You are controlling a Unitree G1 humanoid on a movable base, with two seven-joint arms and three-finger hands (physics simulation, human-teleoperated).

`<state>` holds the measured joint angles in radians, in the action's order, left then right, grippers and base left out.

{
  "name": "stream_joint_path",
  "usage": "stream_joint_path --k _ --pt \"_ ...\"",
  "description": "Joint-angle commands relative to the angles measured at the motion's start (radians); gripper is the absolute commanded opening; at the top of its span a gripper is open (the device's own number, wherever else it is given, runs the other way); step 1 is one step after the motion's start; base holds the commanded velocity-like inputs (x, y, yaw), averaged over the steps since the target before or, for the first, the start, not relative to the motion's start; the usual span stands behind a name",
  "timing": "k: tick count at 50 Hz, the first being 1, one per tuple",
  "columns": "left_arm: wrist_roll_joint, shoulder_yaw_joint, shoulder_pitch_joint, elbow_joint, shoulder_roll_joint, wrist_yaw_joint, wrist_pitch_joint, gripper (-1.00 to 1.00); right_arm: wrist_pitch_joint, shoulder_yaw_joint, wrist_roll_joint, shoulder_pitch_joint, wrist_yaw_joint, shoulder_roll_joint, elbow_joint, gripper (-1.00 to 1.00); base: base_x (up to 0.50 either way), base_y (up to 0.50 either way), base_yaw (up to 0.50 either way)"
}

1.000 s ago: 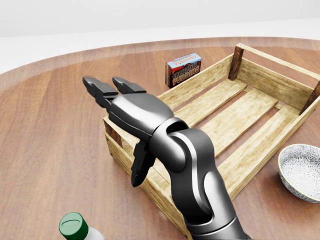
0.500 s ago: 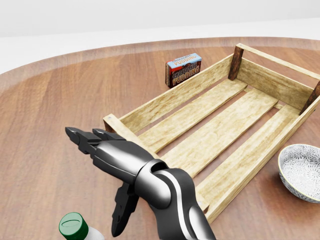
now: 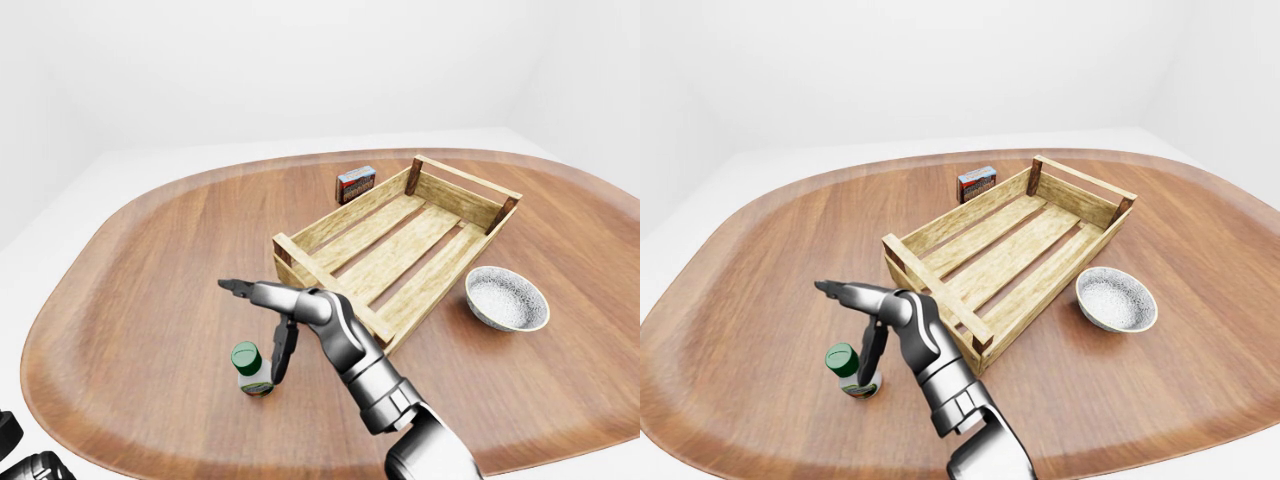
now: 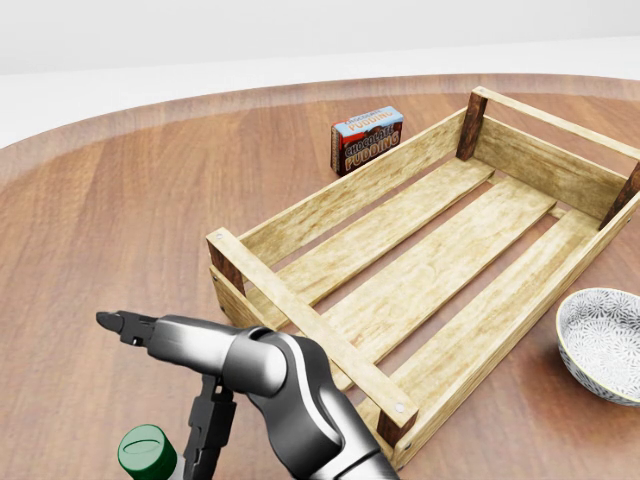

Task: Pick up the salad dressing and put it in the tray.

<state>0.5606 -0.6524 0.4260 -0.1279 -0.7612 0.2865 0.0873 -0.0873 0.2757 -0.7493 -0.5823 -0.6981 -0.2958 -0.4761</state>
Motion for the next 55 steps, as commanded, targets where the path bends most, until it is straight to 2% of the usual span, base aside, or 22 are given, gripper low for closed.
stream_joint_path --k 1,11,28,31,33,36,42,50,55 --pt "0.005 -0.004 -0.002 0.007 -0.004 0.0 0.0 1.0 0.0 -0.005 0.044 -0.035 0.0 -0.022 -0.183 1.0 0.0 0.0 0.0" --pt "0.012 -0.003 -0.003 -0.004 -0.003 0.003 0.0 1.0 0.0 0.024 -0.029 -0.058 0.0 -0.024 -0.111 1.0 0.0 0.0 0.0" --pt "0.011 0.002 -0.001 0.009 0.0 0.001 0.0 1.0 0.0 0.002 -0.147 -0.179 0.0 -0.033 -0.197 1.0 0.0 0.0 0.0" --pt "0.01 0.004 -0.001 0.009 0.002 0.0 0.0 1.0 0.0 -0.007 -0.188 -0.262 0.0 -0.015 -0.222 1.0 0.0 0.0 0.0" --pt "0.009 0.004 -0.001 0.012 0.002 -0.001 0.0 1.0 0.0 -0.047 -0.177 -0.33 0.0 -0.009 -0.268 1.0 0.0 0.0 0.0" --pt "0.01 0.001 0.001 0.02 -0.001 -0.003 0.0 1.0 0.0 -0.072 -0.156 -0.367 0.0 0.002 -0.34 1.0 0.0 0.0 0.0" --pt "0.018 -0.005 -0.002 0.022 -0.007 -0.001 0.0 1.0 0.0 -0.04 -0.161 -0.308 0.0 -0.016 -0.34 1.0 0.0 0.0 0.0" --pt "0.02 -0.003 -0.002 0.022 -0.008 0.001 0.0 1.0 0.0 -0.054 -0.166 -0.329 0.0 -0.02 -0.337 1.0 0.0 0.0 0.0" --pt "0.016 -0.001 -0.004 0.029 -0.006 -0.001 0.0 1.0 0.0 -0.037 -0.169 -0.27 0.0 -0.035 -0.298 1.0 0.0 0.0 0.0"
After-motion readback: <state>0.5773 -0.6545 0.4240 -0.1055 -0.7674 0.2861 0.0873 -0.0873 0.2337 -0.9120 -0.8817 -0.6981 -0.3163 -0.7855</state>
